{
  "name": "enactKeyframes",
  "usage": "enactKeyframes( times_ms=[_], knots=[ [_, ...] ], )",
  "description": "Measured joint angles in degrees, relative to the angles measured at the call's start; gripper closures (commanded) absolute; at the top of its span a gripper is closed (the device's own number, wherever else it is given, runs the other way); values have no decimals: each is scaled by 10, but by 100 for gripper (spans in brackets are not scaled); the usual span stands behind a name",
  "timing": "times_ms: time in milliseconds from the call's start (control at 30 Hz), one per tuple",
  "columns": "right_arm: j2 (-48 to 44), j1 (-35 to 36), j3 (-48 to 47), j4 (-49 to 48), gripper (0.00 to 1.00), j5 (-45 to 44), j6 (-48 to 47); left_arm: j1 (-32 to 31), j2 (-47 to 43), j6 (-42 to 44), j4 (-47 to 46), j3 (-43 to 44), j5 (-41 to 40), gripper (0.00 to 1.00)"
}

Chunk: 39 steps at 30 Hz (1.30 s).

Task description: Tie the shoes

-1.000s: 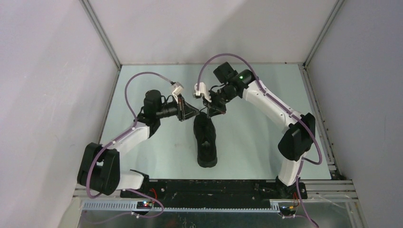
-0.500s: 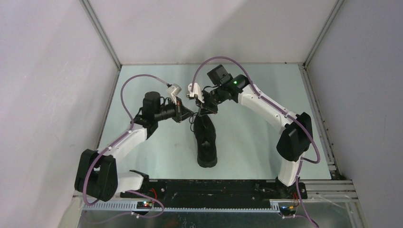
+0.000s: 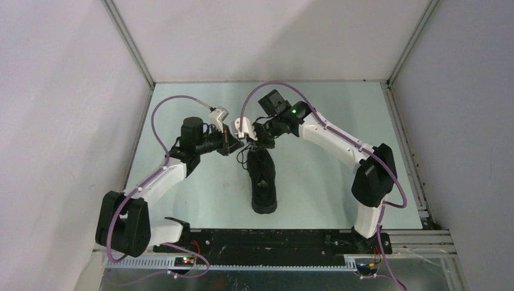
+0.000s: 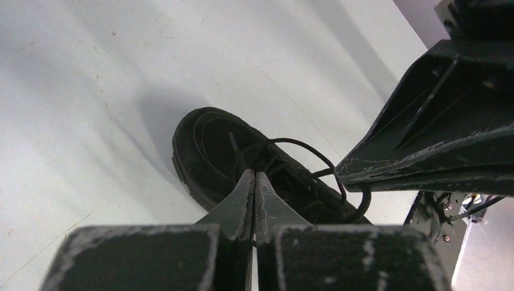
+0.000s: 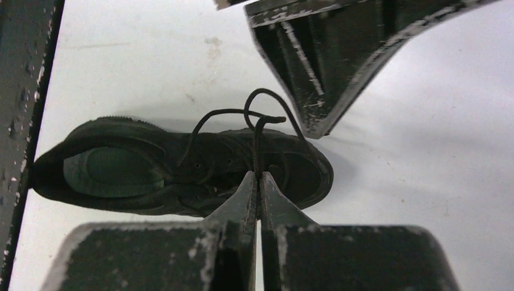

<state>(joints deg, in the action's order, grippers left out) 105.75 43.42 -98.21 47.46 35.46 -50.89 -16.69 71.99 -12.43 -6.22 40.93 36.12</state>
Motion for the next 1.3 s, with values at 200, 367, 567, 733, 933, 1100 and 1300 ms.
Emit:
enactKeyframes(
  times_ms=[200,367,567,733,933,1100,1300],
  knots=[
    [-1,10,31,17,100,-35,-56,0,0,0,0,0,-2,100],
    [-5,19,77,18,100,-84,-101,0,0,0,4,0,-14,95],
    [-14,40,111,17,90,-146,-154,4,0,-10,25,0,-46,58],
    [-27,42,115,18,61,-164,-151,29,1,-20,94,8,-71,52],
    [-58,-33,82,43,51,-94,-93,56,11,107,218,57,-18,47],
    [-78,-122,82,50,49,-39,-46,56,44,235,290,78,28,47],
    [-1,-157,83,50,44,21,11,55,132,287,312,94,32,45]
  ],
)
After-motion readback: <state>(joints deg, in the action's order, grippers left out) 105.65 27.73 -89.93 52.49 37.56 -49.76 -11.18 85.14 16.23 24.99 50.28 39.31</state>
